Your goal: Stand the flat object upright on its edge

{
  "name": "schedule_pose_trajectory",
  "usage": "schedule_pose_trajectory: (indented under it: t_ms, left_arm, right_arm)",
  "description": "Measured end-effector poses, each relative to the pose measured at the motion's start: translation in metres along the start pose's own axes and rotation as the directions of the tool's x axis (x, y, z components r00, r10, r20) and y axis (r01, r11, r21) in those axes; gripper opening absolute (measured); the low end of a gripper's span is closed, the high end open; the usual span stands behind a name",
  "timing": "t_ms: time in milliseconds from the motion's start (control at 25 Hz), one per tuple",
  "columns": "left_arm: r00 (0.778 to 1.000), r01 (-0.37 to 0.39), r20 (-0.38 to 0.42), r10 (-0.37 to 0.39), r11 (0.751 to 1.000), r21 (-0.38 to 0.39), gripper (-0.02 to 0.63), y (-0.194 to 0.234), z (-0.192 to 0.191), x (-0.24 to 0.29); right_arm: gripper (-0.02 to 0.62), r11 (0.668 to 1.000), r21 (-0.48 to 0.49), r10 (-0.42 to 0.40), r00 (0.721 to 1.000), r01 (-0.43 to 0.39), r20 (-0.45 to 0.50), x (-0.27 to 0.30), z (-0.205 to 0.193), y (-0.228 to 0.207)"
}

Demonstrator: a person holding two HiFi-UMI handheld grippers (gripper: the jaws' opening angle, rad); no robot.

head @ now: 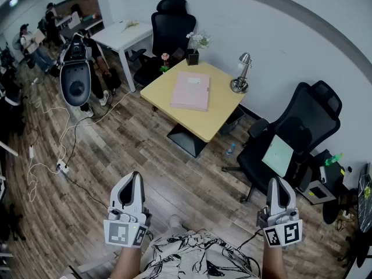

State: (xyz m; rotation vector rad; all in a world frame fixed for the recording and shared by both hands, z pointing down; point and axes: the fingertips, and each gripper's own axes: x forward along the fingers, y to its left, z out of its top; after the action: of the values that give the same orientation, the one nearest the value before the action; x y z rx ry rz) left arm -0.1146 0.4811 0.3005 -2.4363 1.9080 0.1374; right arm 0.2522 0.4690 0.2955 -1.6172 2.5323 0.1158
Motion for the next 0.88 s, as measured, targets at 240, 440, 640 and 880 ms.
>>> schedule_pose_trajectory:
  t_ms: [240, 440, 640, 880]
  left_arm:
    - [1.000, 0.003, -0.007, -0.003, 1.000, -0.004, 0.002, -0.003, -0.002, -0.006]
    - [1.000, 0.016, 0.018, -0.016, 0.999, -0.049, 0.002, -0.007, 0.000, -0.007]
    - [1.000, 0.023, 0.017, -0.022, 0.999, -0.042, 0.002, -0.011, 0.000, -0.009]
    - [1.000, 0.008, -0.013, -0.008, 0.999, -0.031, 0.003, -0.013, -0.005, -0.010]
  right_arm:
    - [0.006, 1.000, -0.002, 0.007, 1.000, -0.007, 0.000, -0.004, 0.001, 0.001]
    - [0.008, 1.000, 0.001, 0.016, 1.000, -0.016, 0.007, -0.002, 0.003, 0.001]
    - [0.008, 1.000, 0.001, 0.017, 1.000, -0.017, 0.010, -0.005, 0.004, 0.002]
    - [0.009, 0.998, 0.047, 0.031, 0.999, -0.033, 0.039, -0.009, 0.005, 0.000]
